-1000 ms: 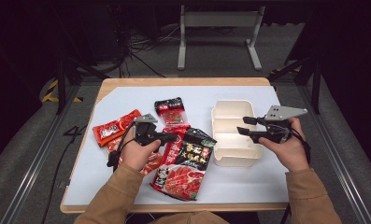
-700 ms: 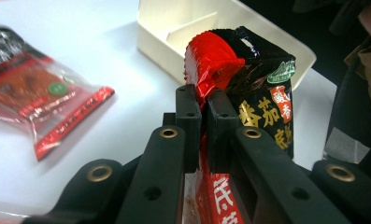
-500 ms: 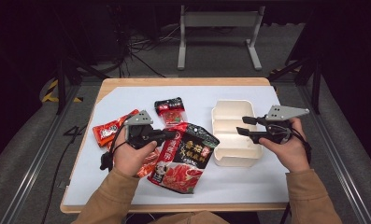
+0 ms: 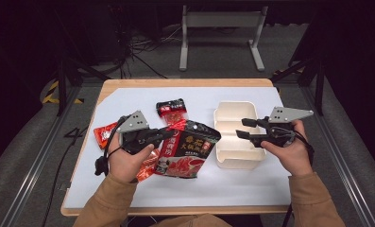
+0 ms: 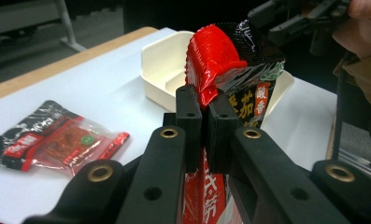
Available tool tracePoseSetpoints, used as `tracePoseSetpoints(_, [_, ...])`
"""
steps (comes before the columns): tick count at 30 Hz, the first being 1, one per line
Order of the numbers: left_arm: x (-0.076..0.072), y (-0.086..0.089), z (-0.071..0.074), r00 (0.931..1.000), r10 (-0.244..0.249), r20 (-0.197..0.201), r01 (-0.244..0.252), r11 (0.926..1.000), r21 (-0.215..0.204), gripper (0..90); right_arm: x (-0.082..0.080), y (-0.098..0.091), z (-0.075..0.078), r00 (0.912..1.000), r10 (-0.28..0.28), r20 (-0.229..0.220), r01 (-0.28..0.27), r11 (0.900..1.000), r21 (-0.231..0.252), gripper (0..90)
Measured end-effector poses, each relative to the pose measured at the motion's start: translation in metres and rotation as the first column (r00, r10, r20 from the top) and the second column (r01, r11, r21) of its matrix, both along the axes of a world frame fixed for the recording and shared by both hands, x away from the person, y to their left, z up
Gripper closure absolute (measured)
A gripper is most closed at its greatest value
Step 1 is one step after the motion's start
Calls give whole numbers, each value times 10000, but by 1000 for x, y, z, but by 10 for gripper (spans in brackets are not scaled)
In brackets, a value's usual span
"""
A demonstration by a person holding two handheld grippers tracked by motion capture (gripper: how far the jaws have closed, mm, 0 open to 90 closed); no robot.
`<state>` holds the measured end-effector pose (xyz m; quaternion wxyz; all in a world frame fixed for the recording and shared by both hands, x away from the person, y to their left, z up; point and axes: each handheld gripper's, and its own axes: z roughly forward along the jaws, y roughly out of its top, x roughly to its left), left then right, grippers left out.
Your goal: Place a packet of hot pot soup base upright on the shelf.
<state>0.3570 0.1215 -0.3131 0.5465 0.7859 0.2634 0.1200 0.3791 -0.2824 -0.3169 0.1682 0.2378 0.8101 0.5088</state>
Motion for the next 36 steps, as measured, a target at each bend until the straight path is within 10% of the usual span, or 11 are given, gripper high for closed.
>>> tracePoseSetpoints(12, [-6,6,6,9958,464,789,-394,9952,-891,860,-13,31,11,9964,848,-47,-842,9937,744,400])
tracePoseSetpoints(36, [-10,7,9,9926,374,1157,-210,9899,-1401,857,3,99,17,9806,1934,-304,-1920,9804,442,442])
